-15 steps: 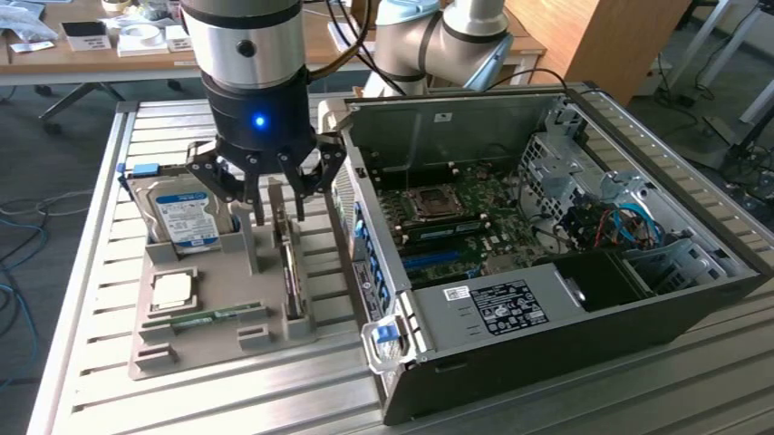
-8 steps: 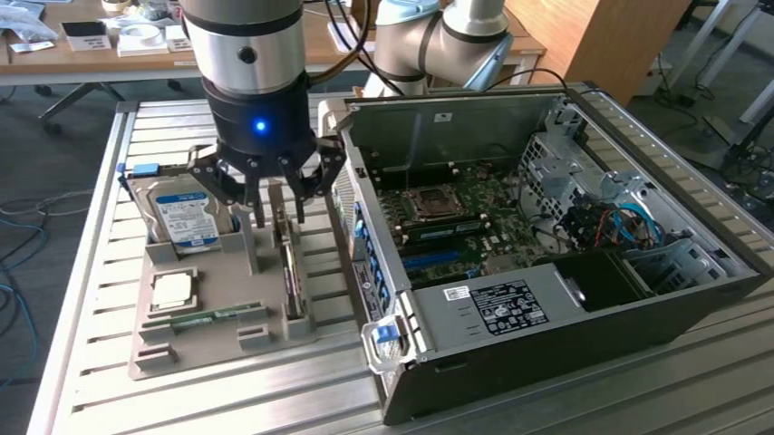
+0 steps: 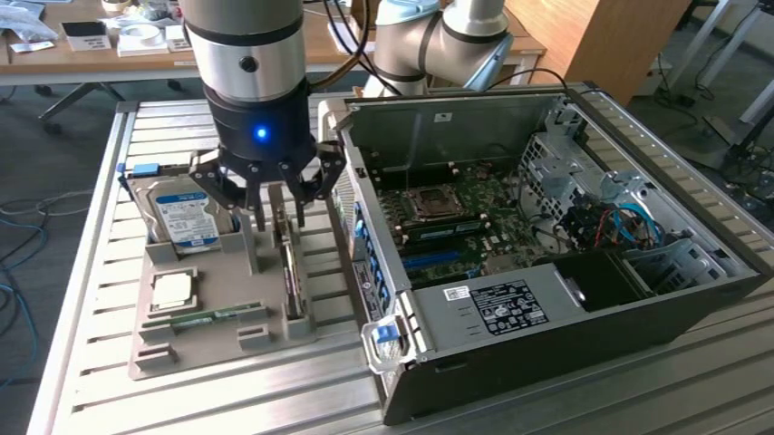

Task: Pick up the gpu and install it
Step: 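Pick up the gpu and move the gpu toward the slot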

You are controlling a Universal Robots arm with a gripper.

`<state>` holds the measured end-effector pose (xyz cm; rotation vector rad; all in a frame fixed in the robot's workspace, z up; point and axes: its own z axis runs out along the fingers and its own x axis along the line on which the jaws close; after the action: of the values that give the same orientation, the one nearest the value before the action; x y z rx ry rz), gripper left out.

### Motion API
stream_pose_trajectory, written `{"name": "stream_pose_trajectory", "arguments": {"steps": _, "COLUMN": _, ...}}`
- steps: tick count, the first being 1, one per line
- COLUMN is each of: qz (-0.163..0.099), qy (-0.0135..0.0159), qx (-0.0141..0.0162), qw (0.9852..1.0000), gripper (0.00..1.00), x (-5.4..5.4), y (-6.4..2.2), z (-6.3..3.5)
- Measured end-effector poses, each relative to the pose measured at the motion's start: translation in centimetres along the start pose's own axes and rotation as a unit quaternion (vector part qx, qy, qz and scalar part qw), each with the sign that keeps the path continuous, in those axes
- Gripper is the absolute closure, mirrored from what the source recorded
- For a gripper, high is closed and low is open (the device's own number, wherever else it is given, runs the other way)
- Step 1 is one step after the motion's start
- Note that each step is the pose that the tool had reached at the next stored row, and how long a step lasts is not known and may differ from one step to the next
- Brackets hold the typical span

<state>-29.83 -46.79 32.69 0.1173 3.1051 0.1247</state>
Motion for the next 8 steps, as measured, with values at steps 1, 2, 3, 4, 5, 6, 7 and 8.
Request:
{"name": "stream_pose_trajectory", "arguments": {"steps": 1, "qz": 0.0, "qy": 0.0001, "qx": 0.0001, "qw": 1.0, "gripper": 0.53, "x": 0.0, "y": 0.0, "z": 0.01}}
{"name": "stream_pose_trajectory", "arguments": {"steps": 2, "qz": 0.0, "qy": 0.0001, "qx": 0.0001, "qw": 1.0, "gripper": 0.53, "x": 0.0, "y": 0.0, "z": 0.01}}
{"name": "stream_pose_trajectory", "arguments": {"steps": 3, "qz": 0.0, "qy": 0.0001, "qx": 0.0001, "qw": 1.0, "gripper": 0.53, "x": 0.0, "y": 0.0, "z": 0.02}}
{"name": "stream_pose_trajectory", "arguments": {"steps": 4, "qz": 0.0, "qy": 0.0001, "qx": 0.0001, "qw": 1.0, "gripper": 0.53, "x": 0.0, "y": -0.01, "z": 0.02}}
{"name": "stream_pose_trajectory", "arguments": {"steps": 5, "qz": 0.0, "qy": 0.0, "qx": -0.0001, "qw": 1.0, "gripper": 0.53, "x": 0.0, "y": -0.01, "z": 0.07}}
{"name": "stream_pose_trajectory", "arguments": {"steps": 6, "qz": 0.0, "qy": 0.0, "qx": -0.0003, "qw": 1.0, "gripper": 0.53, "x": 0.0, "y": -0.01, "z": 0.14}}
{"name": "stream_pose_trajectory", "arguments": {"steps": 7, "qz": 0.0, "qy": 0.0, "qx": -0.0003, "qw": 1.0, "gripper": 0.53, "x": 0.01, "y": -0.02, "z": 0.2}}
{"name": "stream_pose_trajectory", "arguments": {"steps": 8, "qz": 0.0, "qy": 0.0, "qx": -0.0003, "qw": 1.0, "gripper": 0.53, "x": 0.01, "y": -0.03, "z": 0.29}}
